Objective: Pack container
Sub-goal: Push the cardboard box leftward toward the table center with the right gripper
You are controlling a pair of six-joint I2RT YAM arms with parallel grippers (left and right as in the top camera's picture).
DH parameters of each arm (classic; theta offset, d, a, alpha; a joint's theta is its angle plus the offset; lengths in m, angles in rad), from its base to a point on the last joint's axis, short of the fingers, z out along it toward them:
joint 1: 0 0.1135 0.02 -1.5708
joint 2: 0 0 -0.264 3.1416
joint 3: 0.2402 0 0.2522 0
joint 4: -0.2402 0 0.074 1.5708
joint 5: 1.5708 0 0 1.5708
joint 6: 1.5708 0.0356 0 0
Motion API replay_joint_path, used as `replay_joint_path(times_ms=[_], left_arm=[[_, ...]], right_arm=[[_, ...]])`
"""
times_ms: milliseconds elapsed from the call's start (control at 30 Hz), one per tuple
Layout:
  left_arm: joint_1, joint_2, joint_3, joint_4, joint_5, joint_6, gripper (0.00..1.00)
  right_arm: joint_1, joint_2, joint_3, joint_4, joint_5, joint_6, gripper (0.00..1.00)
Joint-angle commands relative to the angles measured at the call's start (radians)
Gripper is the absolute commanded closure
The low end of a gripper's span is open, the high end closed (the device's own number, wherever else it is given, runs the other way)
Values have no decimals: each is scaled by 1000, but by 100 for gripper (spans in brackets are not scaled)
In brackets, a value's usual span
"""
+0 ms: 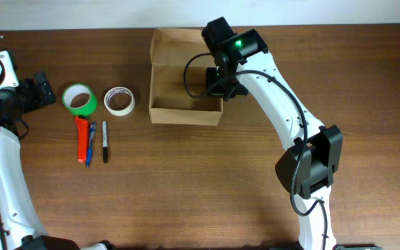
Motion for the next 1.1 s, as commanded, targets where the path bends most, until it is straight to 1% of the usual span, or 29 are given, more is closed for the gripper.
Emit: replay_joint_path(times_ms=[0, 67, 133, 233, 300, 367, 400, 533, 767, 967, 1067], left_arm=[[3, 3, 23, 2, 11, 16, 0], [3, 3, 23, 2, 11, 16, 0], [3, 3, 23, 2, 11, 15, 0], [3, 3, 23, 2, 11, 16, 0], [3, 3, 23, 2, 11, 16, 0], [3, 3, 23, 2, 11, 16, 1], [3, 3, 23, 2, 11, 16, 0], [3, 3, 23, 2, 11, 16, 0], [3, 3, 23, 2, 11, 16, 0], [3, 3, 23, 2, 11, 16, 0], [3, 3, 23, 2, 11, 16, 0]], right_arm=[[4, 3, -18, 14, -10, -42, 97], [4, 3, -18, 16, -10, -80, 96], [4, 4, -18, 21, -8, -166, 97], [-2, 3, -18, 21, -7, -378, 97], [-6, 3, -18, 9, -9, -597, 96], [-7, 3, -18, -5, -9, -726, 96], [-9, 3, -18, -7, -9, -754, 96], [-14, 6, -20, 10, -9, -785, 96], [-14, 60, -23, 125, -27, -766, 96], [-22, 135, -23, 179, -32, -668, 97], [-34, 150, -23, 206, -37, -641, 97]])
